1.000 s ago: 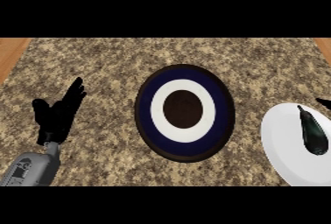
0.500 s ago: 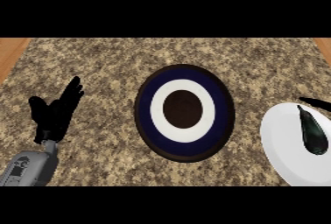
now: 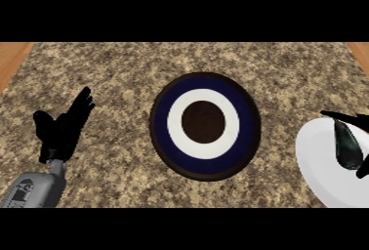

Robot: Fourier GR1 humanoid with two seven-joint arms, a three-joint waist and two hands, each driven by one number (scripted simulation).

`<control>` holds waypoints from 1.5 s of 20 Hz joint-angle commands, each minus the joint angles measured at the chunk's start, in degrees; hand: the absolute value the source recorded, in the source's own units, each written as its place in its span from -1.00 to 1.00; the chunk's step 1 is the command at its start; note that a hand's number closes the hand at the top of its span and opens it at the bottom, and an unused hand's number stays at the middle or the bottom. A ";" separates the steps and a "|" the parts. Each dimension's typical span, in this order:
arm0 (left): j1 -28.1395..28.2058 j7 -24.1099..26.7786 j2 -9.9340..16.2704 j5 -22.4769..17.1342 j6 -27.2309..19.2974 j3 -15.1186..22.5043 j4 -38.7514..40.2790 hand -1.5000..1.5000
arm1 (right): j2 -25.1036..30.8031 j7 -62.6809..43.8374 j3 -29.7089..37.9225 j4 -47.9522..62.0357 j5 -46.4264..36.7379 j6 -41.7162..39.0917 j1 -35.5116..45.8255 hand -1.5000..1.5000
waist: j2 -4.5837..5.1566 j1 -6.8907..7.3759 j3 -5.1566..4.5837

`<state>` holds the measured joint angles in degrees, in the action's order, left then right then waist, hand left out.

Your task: Pick the eggplant from the plate and place it in the plate

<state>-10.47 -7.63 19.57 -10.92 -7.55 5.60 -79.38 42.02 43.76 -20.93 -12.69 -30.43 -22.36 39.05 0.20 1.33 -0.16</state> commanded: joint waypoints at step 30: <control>2.70 0.40 -1.22 1.35 0.42 -2.60 3.59 0.00 | -41.62 -18.98 1.97 -29.68 3.20 23.72 10.62 1.00 | -4.63 -3.84 -0.23</control>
<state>-9.47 -8.18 18.70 -9.64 -6.54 3.42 -76.51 6.23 32.09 -21.80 -35.90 -29.64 -6.06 46.86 -3.78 -1.00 -0.65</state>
